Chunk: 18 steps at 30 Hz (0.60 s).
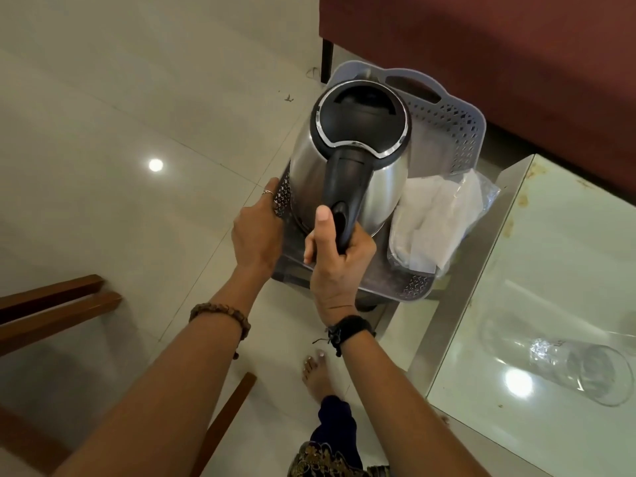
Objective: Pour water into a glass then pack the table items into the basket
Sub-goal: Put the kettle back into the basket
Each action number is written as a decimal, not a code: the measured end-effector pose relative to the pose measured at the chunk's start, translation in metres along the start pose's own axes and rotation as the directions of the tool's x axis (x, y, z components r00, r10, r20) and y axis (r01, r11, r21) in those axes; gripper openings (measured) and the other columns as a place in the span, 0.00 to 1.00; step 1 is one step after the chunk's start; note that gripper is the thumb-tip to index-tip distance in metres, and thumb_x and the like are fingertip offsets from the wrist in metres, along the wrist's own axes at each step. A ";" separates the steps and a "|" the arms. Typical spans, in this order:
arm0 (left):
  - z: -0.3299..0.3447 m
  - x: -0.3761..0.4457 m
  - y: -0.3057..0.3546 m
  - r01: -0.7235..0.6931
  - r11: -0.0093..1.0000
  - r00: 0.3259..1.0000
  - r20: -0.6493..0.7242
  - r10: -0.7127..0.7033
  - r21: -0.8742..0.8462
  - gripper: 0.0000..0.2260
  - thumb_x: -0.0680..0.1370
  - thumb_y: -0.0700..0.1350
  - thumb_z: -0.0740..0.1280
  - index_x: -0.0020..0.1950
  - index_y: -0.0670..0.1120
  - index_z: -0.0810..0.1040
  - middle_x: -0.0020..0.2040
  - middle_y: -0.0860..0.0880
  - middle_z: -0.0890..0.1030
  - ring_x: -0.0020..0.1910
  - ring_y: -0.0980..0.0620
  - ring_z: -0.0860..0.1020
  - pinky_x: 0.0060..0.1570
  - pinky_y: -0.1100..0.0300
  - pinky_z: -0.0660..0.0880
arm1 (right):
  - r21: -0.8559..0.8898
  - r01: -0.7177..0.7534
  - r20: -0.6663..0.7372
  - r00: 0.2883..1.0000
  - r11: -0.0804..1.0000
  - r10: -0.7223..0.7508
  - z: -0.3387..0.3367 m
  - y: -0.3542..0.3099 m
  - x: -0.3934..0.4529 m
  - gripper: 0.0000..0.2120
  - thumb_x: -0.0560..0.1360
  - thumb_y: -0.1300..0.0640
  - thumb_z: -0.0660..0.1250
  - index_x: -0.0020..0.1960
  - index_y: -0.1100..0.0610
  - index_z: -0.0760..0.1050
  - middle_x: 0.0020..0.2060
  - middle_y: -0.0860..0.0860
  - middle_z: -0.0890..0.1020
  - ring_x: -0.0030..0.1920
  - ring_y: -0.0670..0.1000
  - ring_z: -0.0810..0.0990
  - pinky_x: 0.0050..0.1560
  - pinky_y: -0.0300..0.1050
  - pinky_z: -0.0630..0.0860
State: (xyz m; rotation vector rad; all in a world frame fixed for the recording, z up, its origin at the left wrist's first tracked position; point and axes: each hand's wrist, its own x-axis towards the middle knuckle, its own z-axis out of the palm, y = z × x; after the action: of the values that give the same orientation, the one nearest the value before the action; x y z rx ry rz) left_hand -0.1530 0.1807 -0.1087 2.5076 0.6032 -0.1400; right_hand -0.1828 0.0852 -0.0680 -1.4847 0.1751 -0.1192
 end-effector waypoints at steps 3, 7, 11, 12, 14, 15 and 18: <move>-0.001 -0.003 0.005 0.000 1.000 1.000 -0.013 0.000 0.001 0.24 0.78 0.35 0.55 0.72 0.52 0.64 0.44 0.38 0.80 0.36 0.46 0.71 0.36 0.55 0.68 | 0.090 -0.037 0.048 0.998 0.995 0.033 -0.006 0.005 -0.002 0.24 0.72 0.46 0.62 0.27 0.65 0.68 0.18 0.45 0.70 0.20 0.44 0.69 0.25 0.35 0.68; -0.003 -0.004 0.006 -0.010 0.999 1.000 0.003 0.010 0.030 0.24 0.78 0.35 0.54 0.73 0.52 0.63 0.47 0.37 0.80 0.39 0.42 0.75 0.38 0.53 0.70 | 0.155 -0.118 0.148 0.984 0.981 0.096 -0.015 0.006 -0.003 0.23 0.71 0.47 0.62 0.31 0.67 0.70 0.19 0.45 0.70 0.21 0.41 0.69 0.26 0.32 0.68; 0.000 -0.004 0.003 -0.032 0.999 0.999 -0.002 0.032 0.030 0.22 0.79 0.38 0.55 0.73 0.53 0.62 0.48 0.38 0.81 0.41 0.42 0.77 0.39 0.54 0.72 | 0.078 -0.132 0.259 0.960 0.988 0.107 -0.026 0.003 -0.002 0.17 0.71 0.45 0.63 0.35 0.59 0.72 0.26 0.48 0.74 0.27 0.40 0.74 0.33 0.29 0.71; 0.001 -0.004 0.002 -0.040 0.999 0.999 0.004 0.040 0.024 0.22 0.80 0.40 0.55 0.72 0.53 0.63 0.48 0.39 0.81 0.42 0.43 0.78 0.40 0.55 0.72 | 0.047 -0.135 0.302 0.946 0.990 0.115 -0.030 0.002 -0.002 0.14 0.71 0.45 0.63 0.37 0.56 0.72 0.29 0.46 0.76 0.30 0.39 0.76 0.35 0.29 0.73; 0.001 -0.004 -0.001 -0.032 0.999 0.999 0.032 0.033 -0.029 0.19 0.80 0.42 0.55 0.71 0.52 0.65 0.52 0.40 0.81 0.47 0.43 0.79 0.43 0.56 0.73 | -0.044 -0.139 0.416 0.898 0.989 0.145 -0.042 0.002 -0.004 0.07 0.71 0.43 0.65 0.45 0.45 0.71 0.38 0.41 0.79 0.39 0.37 0.79 0.42 0.28 0.75; 0.001 -0.006 -0.002 -0.003 0.995 0.999 0.050 0.008 -0.102 0.17 0.80 0.43 0.55 0.69 0.50 0.67 0.54 0.40 0.80 0.50 0.42 0.79 0.43 0.57 0.74 | -0.097 -0.129 0.453 0.877 0.987 0.159 -0.053 0.002 -0.006 0.09 0.71 0.43 0.66 0.48 0.44 0.70 0.43 0.40 0.79 0.44 0.36 0.79 0.45 0.28 0.75; 0.001 -0.027 -0.006 0.188 0.857 0.982 0.079 -0.172 -0.480 0.15 0.80 0.44 0.57 0.66 0.43 0.69 0.59 0.40 0.77 0.55 0.42 0.78 0.42 0.57 0.77 | -0.189 -0.099 0.458 0.871 0.977 0.177 -0.091 0.003 -0.013 0.13 0.73 0.46 0.67 0.54 0.48 0.69 0.50 0.43 0.78 0.51 0.36 0.76 0.52 0.26 0.71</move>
State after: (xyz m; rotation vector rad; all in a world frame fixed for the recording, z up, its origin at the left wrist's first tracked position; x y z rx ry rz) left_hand -0.1801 0.1740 -0.1068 1.9556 0.7549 -0.0848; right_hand -0.2132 -0.0011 -0.0778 -1.6119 -0.1100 0.3846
